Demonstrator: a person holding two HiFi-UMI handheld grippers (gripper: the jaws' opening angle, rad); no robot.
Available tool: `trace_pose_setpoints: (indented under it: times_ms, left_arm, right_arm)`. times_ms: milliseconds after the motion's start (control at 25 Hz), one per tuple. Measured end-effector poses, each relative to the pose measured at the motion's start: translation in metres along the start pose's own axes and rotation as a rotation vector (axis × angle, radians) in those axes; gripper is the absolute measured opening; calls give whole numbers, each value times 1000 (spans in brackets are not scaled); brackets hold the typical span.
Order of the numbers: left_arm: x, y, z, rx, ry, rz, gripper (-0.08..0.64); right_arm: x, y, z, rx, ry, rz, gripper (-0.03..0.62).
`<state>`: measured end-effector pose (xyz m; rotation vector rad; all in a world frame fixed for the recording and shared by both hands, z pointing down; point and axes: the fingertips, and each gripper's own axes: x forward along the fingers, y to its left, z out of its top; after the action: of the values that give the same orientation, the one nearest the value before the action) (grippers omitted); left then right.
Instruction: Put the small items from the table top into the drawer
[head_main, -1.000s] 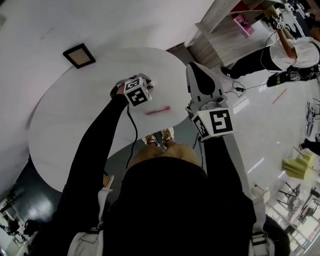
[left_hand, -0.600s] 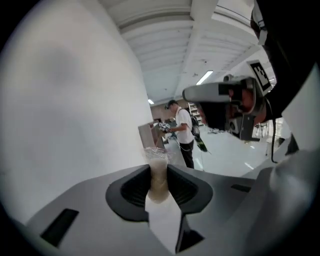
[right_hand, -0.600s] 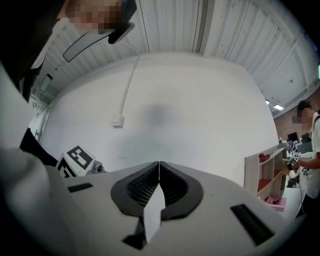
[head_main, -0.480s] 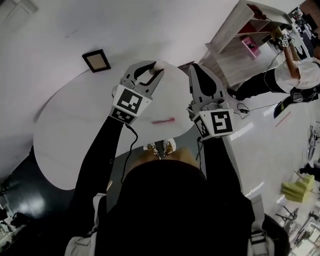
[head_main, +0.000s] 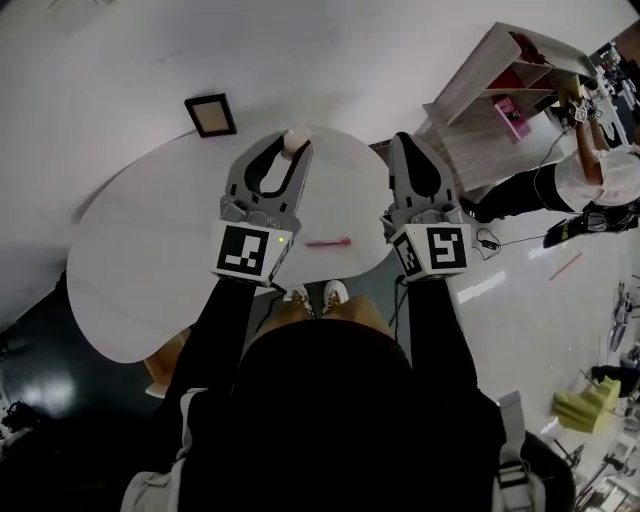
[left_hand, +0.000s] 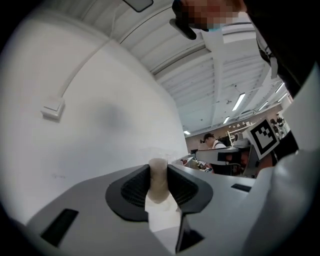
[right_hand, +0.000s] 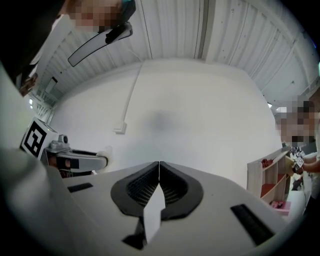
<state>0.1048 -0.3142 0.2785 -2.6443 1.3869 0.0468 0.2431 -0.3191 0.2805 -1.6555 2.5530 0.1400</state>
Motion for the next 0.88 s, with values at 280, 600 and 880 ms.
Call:
trace_pose_setpoints:
  times_ms: [280,600,880]
  left_arm:
    - [-14,-1,11,10,-14,88,110]
    - [-73,17,21,47,21,345,114]
    - [-160,36,28,96,63,592,117]
  right_arm:
    - [-2,5,-3,19,-8,72,28]
    - [15,50,-9,55,-13,322,28]
    - [26,140,-14,108,-25,581,28]
